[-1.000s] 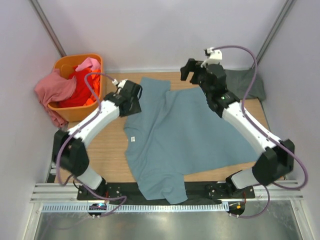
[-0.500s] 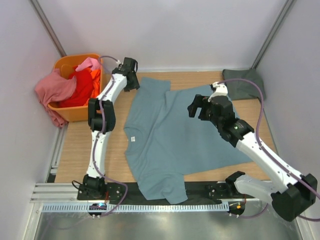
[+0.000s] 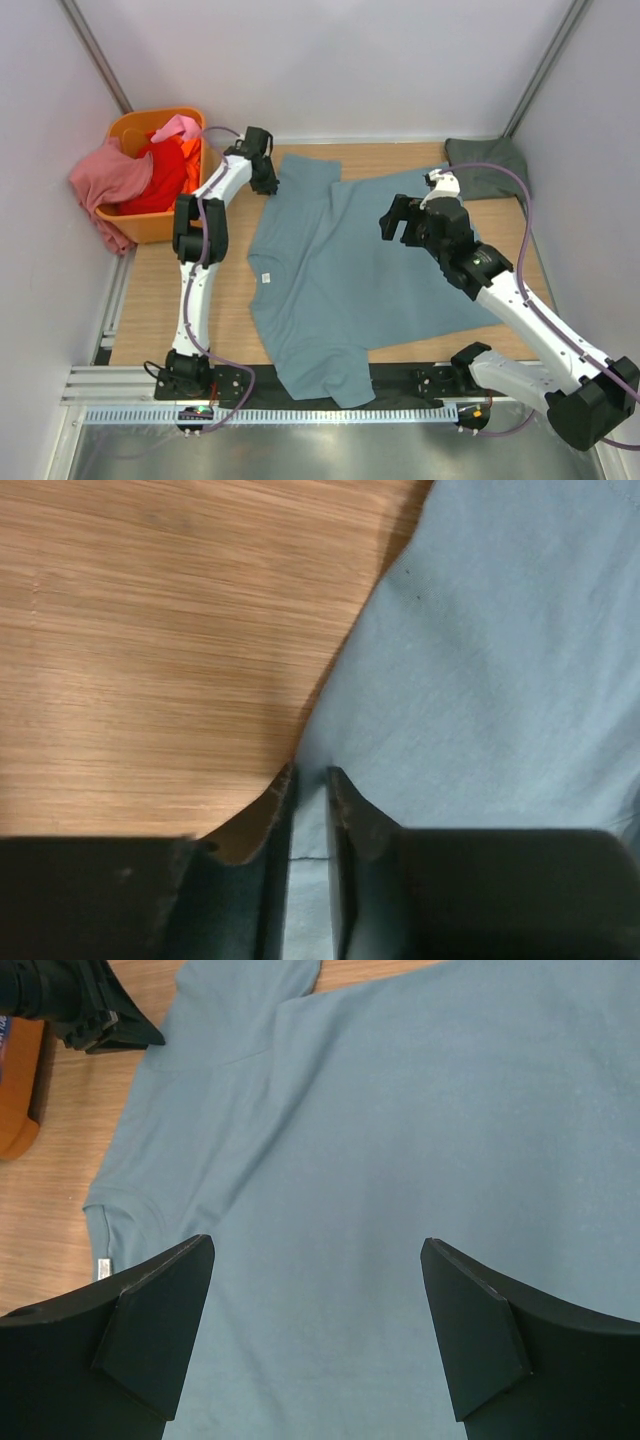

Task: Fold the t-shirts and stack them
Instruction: Flatten the tshirt out

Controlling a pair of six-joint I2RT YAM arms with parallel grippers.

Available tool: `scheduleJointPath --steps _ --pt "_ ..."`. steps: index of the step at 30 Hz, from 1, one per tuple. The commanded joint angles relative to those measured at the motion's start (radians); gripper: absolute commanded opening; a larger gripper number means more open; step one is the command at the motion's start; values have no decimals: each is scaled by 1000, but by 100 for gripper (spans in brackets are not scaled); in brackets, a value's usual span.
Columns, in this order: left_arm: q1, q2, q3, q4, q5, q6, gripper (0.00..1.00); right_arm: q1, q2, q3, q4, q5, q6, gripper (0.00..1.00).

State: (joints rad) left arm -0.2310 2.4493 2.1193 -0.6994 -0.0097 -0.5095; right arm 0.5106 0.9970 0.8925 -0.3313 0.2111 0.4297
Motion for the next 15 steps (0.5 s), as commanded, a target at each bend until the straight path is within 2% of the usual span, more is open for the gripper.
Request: scheduleJointPath --steps 1,4,6,13,15 --pt "-5 25 -44 -8 71 -6 17 3 -8 -12 8 25 9 91" --pt "-5 42 -13 -8 50 -4 0 3 -17 -21 0 33 3 91" --pt "-4 60 17 -29 30 2 0 3 -21 -24 -6 39 -2 91" --pt "44 158 313 -175 -87 22 0 3 -20 -26 -14 54 -16 91" --pt "67 162 329 -172 -101 28 0 3 -12 -26 -14 54 -19 91"
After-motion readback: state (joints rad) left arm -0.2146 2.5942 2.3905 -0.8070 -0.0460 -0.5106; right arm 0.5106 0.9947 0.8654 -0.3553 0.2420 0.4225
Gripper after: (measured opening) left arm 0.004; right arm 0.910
